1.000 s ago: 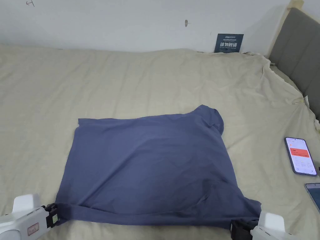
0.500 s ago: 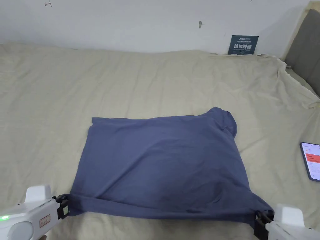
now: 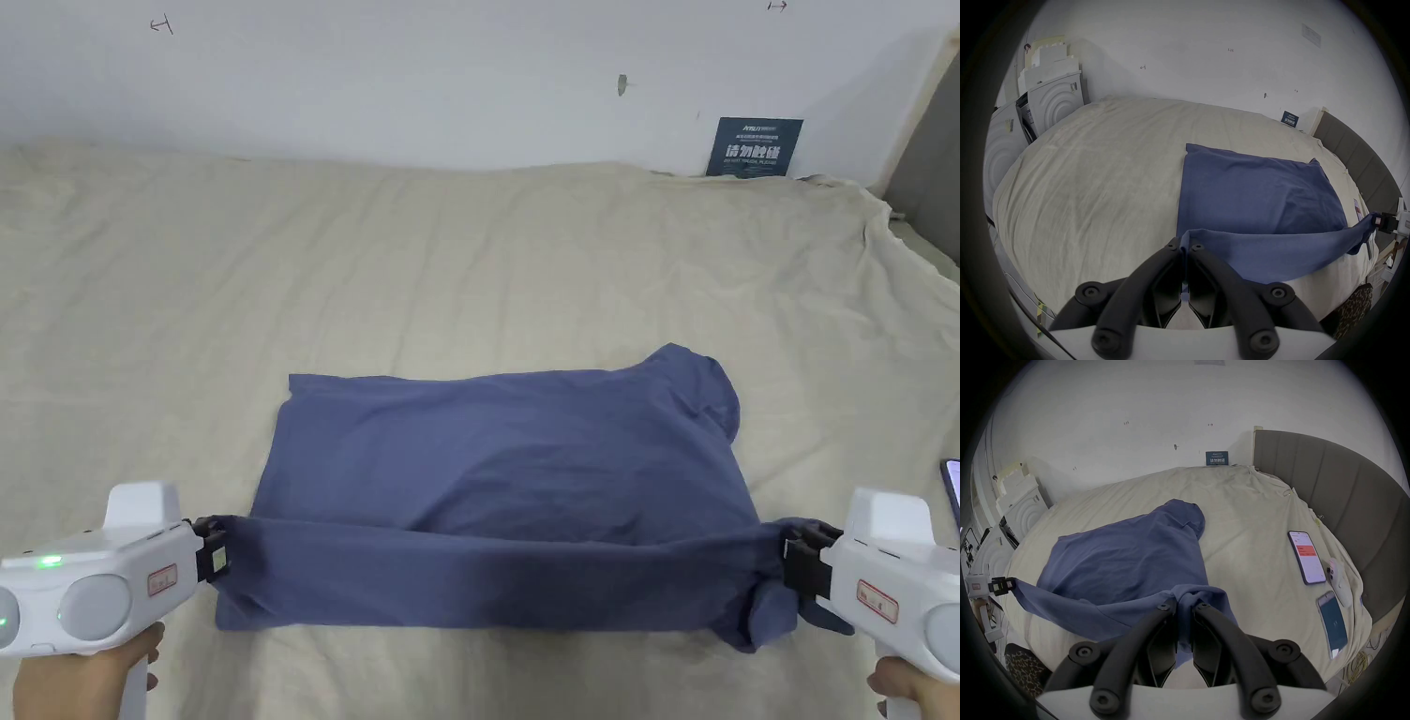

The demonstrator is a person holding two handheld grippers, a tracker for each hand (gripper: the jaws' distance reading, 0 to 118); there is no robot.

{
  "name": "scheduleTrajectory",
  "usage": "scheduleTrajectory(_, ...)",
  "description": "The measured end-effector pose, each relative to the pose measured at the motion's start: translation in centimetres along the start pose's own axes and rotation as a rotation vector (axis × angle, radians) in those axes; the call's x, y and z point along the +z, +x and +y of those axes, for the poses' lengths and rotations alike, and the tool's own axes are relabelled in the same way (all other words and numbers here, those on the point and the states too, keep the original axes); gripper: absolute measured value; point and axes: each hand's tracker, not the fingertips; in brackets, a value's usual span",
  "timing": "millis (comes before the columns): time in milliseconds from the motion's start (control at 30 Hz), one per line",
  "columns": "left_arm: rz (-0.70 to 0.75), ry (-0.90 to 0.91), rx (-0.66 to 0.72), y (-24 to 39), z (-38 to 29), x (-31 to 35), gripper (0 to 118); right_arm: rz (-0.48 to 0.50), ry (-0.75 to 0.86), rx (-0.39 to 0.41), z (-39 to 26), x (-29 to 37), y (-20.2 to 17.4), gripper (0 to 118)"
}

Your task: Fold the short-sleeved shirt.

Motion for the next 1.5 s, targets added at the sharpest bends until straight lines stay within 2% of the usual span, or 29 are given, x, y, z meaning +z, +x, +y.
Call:
scheduleTrajectory(333, 0.053, -0.112, -0.073, 2.2, 2.1, -7.7, 1, -0.036, -0.13, 0.038, 2.3, -9.2, -0.4, 7)
scheduleTrajectory(500, 0.081, -0.19, -0.077, 2.2, 1.1, -11.4, 1, -0.069, -0.197, 0.025, 1.3, -12.7, -0.2, 7)
scheduleTrajectory(633, 0.082, -0.17, -0.057, 2.3, 0.8, -10.6, 3, -0.084, -0.205, -0.003, 0.9, -13.2, 0.4, 10)
scheduleTrajectory(700, 0.071, -0.194, -0.042, 2.4, 1.4, -10.1, 21, -0.096, -0.194, 0.006, 1.1, -13.0, 0.8, 38)
scheduleTrajectory(733, 0.07, -0.199, -0.031, 2.4, 2.0, -9.3, 36, -0.101, -0.184, 0.011, 1.3, -12.4, 0.7, 50)
scheduleTrajectory(767, 0.072, -0.192, -0.016, 2.5, 2.3, -8.7, 64, -0.102, -0.158, 0.015, 1.5, -11.7, 0.7, 63)
scheduleTrajectory(800, 0.077, -0.164, 0.004, 2.6, 2.5, -8.0, 80, -0.097, -0.12, 0.016, 1.8, -10.6, 0.5, 70)
scheduleTrajectory(867, 0.086, -0.064, 0.042, 2.4, 2.9, -6.3, 98, -0.089, -0.043, 0.028, 2.5, -8.1, 0.2, 76)
scheduleTrajectory(1167, 0.07, 0.187, -0.029, 4.7, 3.8, 5.0, 98, -0.038, 0.267, 0.074, 3.4, 5.0, -2.4, 76)
scheduleTrajectory(1200, 0.08, 0.213, -0.044, 5.0, 3.5, 6.2, 98, -0.037, 0.297, 0.08, 3.2, 7.1, -3.5, 76)
scheduleTrajectory(1300, 0.091, 0.262, -0.083, 4.5, 2.3, 7.2, 96, -0.046, 0.353, 0.078, 2.1, 10.1, -4.3, 76)
scheduleTrajectory(1333, 0.09, 0.284, -0.094, 4.6, 1.9, 7.9, 92, -0.049, 0.366, 0.075, 1.9, 11.1, -4.6, 76)
scheduleTrajectory(1433, 0.075, 0.329, -0.124, 4.9, 0.6, 9.7, 67, -0.046, 0.416, 0.072, 0.5, 13.2, -5.1, 72)
scheduleTrajectory(1500, 0.065, 0.341, -0.135, 4.8, -0.2, 10.3, 31, -0.051, 0.444, 0.073, -0.1, 14.2, -5.4, 55)
